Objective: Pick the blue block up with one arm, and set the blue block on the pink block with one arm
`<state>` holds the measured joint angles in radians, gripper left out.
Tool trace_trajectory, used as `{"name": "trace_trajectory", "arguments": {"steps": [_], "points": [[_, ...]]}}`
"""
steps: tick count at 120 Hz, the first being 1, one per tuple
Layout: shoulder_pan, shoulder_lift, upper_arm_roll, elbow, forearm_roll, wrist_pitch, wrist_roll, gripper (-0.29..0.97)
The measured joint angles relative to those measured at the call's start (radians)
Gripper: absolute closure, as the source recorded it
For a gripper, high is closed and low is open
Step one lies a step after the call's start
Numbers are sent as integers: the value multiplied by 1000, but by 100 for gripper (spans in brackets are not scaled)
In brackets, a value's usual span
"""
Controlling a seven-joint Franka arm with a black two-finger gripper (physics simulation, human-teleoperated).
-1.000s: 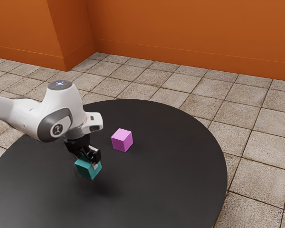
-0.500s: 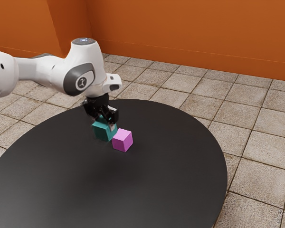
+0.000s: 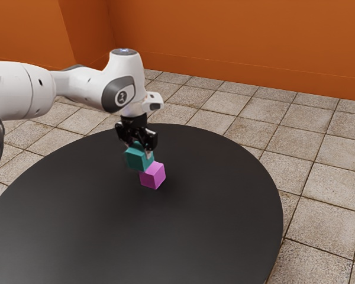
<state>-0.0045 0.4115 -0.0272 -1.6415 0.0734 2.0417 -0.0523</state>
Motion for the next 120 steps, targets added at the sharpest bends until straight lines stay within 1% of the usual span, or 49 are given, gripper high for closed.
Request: {"name": "trace_trajectory", "arguments": {"steps": [45, 68, 98, 120], "points": [[0, 96, -5, 121, 9, -34, 5, 31], [0, 125, -8, 161, 13, -50, 7, 31], [0, 132, -8, 175, 16, -62, 10, 31], [0, 132, -9, 175, 13, -64, 15, 14]]}}
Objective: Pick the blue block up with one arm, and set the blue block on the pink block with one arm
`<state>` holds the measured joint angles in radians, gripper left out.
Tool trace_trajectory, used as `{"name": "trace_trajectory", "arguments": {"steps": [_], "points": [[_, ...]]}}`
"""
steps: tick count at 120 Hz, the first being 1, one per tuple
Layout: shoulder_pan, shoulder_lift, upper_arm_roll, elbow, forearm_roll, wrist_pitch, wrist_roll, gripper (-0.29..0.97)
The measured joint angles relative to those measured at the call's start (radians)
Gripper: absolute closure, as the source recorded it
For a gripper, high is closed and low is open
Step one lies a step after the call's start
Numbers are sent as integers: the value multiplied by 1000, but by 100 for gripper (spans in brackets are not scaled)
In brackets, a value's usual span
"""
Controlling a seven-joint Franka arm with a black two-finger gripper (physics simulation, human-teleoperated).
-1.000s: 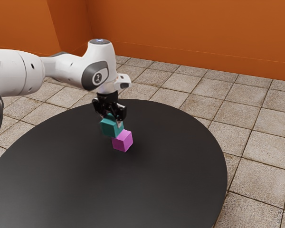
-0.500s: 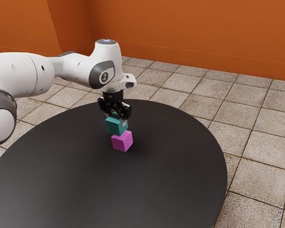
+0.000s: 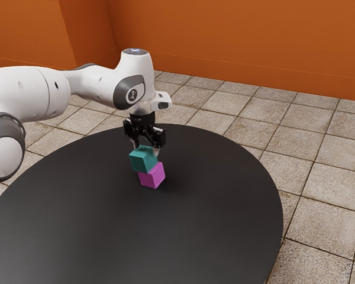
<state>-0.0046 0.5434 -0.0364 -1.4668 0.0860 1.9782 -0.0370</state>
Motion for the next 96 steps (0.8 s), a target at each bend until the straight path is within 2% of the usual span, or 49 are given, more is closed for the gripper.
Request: {"name": "trace_trajectory", "arguments": {"steps": [36, 96], "points": [[0, -106, 1, -1, 6, -45, 8, 3], [0, -122, 1, 1, 7, -67, 28, 0]]}}
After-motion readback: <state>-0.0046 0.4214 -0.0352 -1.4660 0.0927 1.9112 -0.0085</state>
